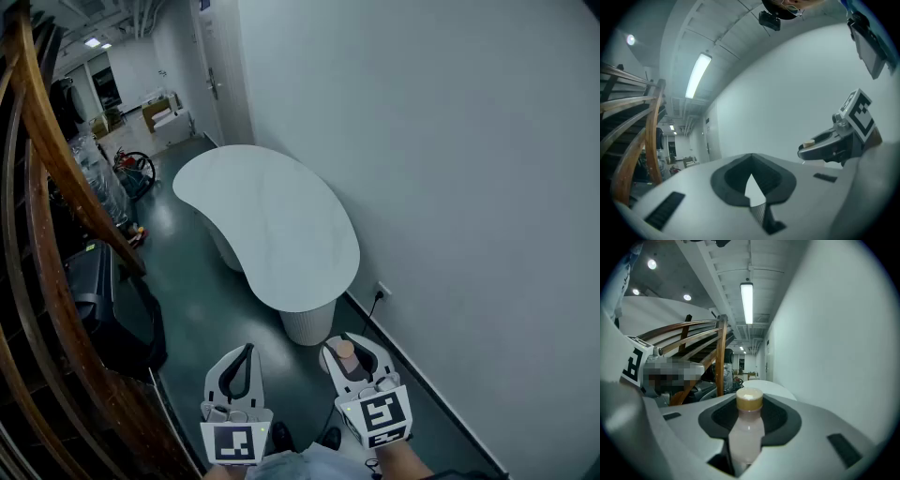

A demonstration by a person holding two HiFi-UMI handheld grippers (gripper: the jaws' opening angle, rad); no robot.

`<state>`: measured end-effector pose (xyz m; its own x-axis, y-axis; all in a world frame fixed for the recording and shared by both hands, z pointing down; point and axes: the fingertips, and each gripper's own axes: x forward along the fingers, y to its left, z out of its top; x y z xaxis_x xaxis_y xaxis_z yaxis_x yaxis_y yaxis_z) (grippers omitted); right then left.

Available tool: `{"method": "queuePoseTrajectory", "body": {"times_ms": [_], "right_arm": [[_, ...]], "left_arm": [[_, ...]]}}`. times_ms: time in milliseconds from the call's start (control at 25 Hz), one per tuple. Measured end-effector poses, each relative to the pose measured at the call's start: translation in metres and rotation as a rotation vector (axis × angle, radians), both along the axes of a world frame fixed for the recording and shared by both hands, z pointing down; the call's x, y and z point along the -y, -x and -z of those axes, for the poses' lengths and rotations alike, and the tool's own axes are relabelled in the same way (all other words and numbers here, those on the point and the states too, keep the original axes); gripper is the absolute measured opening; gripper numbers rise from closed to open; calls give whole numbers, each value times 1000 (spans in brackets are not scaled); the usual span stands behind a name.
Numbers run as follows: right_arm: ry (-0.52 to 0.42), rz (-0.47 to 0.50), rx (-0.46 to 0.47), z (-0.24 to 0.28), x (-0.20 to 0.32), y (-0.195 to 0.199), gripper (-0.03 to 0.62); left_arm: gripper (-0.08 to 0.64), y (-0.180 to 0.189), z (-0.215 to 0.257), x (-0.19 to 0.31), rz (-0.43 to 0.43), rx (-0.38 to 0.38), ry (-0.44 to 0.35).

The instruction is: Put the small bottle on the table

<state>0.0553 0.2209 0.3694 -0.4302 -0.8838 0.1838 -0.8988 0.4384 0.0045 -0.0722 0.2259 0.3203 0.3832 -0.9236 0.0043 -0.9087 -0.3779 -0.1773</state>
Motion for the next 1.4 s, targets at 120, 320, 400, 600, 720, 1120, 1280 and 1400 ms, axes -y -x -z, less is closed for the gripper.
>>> {"method": "queuePoseTrajectory", "body": {"times_ms": [120,320,400,600,720,1120,1280,1400], "right_arm": [[-1,6,-1,0,1,-7,123],[12,12,0,-6,2,-18,123],[18,23,13,-8,4,-20,123],[26,43,19,-12,17,-23,123],[38,49,22,-17,26,-24,123],[63,14,7,-33,103,-11,123],[46,-6,-6,-28,142,-1,123],[25,-20,-10,-20,168,4,123]], "left_arm": [[0,-7,-1,0,5,-1,-1],[0,-14,-4,-1,26,2,8],[0,-16,-5,-1,38,6,7],[0,-19,-12,2,62,8,31],[0,-16,-17,9,73,16,46],[0,3,-24,93,52,-10,41],[0,10,-18,133,18,-18,14],[0,12,-12,158,-3,-33,2]]}}
